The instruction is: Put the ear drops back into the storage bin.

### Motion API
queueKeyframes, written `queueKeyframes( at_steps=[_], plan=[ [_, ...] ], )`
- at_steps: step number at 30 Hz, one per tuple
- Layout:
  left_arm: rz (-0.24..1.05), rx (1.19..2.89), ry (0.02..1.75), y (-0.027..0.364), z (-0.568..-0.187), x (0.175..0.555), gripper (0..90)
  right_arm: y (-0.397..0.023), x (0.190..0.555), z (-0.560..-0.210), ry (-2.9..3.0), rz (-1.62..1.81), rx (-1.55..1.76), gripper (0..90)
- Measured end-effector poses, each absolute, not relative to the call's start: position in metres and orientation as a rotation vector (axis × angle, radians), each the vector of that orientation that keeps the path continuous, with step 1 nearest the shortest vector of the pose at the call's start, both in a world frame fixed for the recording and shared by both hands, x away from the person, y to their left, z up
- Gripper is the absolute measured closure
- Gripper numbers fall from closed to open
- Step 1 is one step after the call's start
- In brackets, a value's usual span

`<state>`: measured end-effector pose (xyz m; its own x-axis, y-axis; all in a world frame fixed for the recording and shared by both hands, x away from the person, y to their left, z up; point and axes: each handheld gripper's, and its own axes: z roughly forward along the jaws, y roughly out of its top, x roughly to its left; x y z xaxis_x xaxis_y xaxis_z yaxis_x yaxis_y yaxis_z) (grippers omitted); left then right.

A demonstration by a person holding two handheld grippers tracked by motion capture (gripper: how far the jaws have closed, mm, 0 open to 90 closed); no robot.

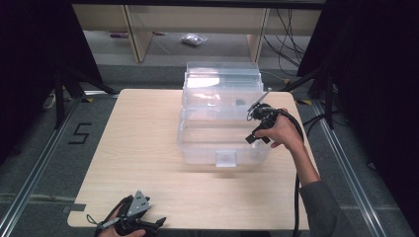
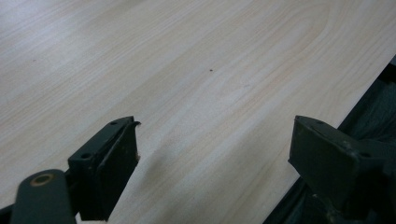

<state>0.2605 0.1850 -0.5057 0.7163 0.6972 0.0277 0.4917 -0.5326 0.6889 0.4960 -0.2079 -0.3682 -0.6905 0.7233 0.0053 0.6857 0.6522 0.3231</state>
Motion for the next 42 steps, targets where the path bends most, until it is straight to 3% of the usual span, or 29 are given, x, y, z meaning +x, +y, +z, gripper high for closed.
queueKeyframes(
  at_steps=[42],
  plan=[
    [0.386,2.278,0.883,0.186,-0.505,0.261,14.9,-0.220,0.436,-0.364,2.677,0.723,1.105,26.1]
  ],
)
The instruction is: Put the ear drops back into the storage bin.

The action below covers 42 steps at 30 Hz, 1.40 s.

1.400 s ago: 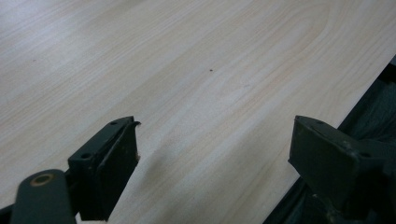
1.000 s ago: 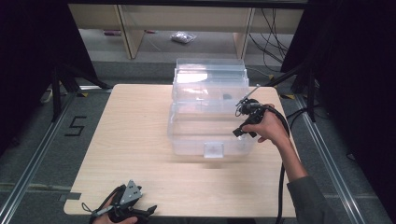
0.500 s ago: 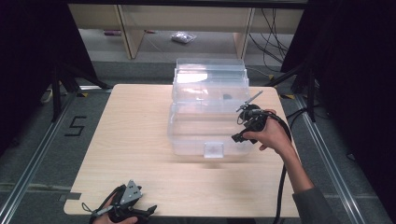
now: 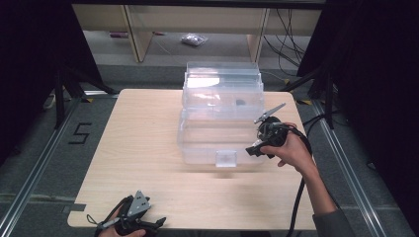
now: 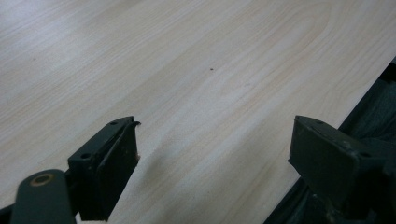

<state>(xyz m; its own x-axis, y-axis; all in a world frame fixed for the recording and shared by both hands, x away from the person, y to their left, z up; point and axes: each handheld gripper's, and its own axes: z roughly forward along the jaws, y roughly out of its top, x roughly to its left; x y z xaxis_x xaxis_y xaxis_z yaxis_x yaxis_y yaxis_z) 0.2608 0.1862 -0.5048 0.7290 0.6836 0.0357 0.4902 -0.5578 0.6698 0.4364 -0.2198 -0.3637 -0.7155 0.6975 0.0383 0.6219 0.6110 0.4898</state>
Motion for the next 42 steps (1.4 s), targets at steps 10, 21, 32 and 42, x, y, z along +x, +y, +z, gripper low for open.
queueKeyframes(
  at_steps=[10,21,32,42],
  plan=[
    [0.394,2.284,0.881,0.186,-0.504,0.261,14.9,-0.222,0.423,-0.366,2.670,0.764,1.113,25.9],
    [0.393,2.271,0.883,0.186,-0.504,0.261,14.9,-0.220,0.408,-0.368,2.662,0.808,1.105,25.4],
    [0.395,2.277,0.881,0.187,-0.505,0.261,14.9,-0.217,0.392,-0.375,2.646,0.871,1.083,23.8],
    [0.391,2.271,0.885,0.186,-0.505,0.261,14.9,-0.216,0.381,-0.391,2.629,0.899,0.984,23.2]
  ],
)
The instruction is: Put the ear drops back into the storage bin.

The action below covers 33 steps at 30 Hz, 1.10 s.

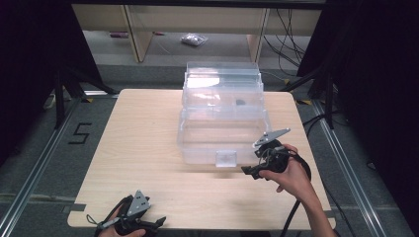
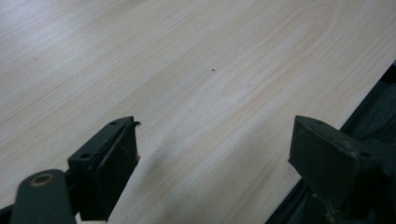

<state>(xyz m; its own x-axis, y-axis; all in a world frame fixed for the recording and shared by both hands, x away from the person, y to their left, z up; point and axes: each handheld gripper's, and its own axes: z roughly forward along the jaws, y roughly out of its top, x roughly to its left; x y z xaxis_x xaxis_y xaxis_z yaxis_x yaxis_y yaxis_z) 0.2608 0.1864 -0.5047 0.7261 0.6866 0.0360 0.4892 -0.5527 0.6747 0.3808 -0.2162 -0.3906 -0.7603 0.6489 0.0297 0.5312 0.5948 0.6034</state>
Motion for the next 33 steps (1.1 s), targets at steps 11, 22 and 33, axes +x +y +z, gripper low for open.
queueKeyframes(
  at_steps=[11,22,33],
  plan=[
    [0.401,2.239,0.905,0.185,-0.505,0.260,14.9,-0.213,0.369,-0.402,2.620,0.927,1.020,22.9],
    [0.398,2.241,0.902,0.185,-0.505,0.260,14.9,-0.211,0.361,-0.414,2.575,1.012,1.018,21.9],
    [0.394,2.269,0.888,0.186,-0.504,0.260,14.9,-0.210,0.349,-0.427,2.575,1.029,1.052,21.3]
  ],
)
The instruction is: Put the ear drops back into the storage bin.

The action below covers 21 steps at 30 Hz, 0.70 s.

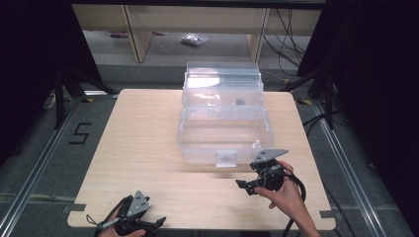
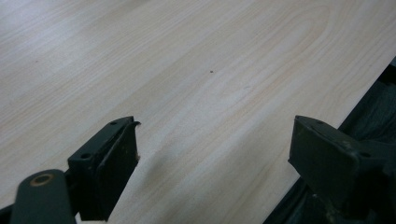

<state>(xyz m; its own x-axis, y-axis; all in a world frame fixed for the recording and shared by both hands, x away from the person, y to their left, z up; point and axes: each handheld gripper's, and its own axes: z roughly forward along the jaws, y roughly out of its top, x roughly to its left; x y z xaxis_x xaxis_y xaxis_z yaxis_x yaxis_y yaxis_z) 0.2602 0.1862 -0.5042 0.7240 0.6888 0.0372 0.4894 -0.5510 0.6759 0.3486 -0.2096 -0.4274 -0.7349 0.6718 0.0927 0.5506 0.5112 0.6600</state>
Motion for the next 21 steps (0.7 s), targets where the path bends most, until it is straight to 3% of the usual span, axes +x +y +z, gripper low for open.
queueKeyframes(
  at_steps=[16,21],
  plan=[
    [0.401,2.283,0.881,0.186,-0.503,0.259,14.9,-0.216,0.339,-0.449,2.537,1.105,1.063,20.7],
    [0.398,2.219,0.906,0.183,-0.506,0.259,14.9,-0.221,0.334,-0.455,2.523,1.104,1.092,20.5]
  ],
)
